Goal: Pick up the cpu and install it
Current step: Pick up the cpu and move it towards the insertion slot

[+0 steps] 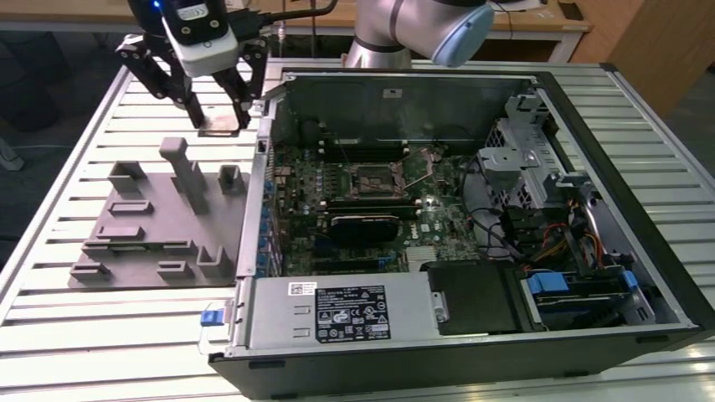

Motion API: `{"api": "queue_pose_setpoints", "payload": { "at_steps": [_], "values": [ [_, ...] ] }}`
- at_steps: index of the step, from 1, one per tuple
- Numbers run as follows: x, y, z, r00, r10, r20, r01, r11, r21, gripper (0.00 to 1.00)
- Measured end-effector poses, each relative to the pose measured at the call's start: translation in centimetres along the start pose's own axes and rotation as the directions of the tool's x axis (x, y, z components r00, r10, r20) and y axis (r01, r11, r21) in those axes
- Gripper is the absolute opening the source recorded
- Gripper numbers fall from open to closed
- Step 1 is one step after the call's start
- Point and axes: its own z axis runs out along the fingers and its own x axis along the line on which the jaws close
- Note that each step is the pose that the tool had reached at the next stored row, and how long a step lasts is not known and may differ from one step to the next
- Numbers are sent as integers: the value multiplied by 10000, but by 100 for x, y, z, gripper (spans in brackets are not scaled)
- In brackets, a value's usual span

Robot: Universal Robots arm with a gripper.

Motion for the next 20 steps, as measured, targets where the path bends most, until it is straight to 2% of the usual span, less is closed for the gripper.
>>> {"api": "queue_pose_setpoints", "payload": {
  "at_steps": [20],
  "values": [
    [-325, 20, 11, 10000, 0, -1, 0, 10000, 1, 54]
  ]
}}
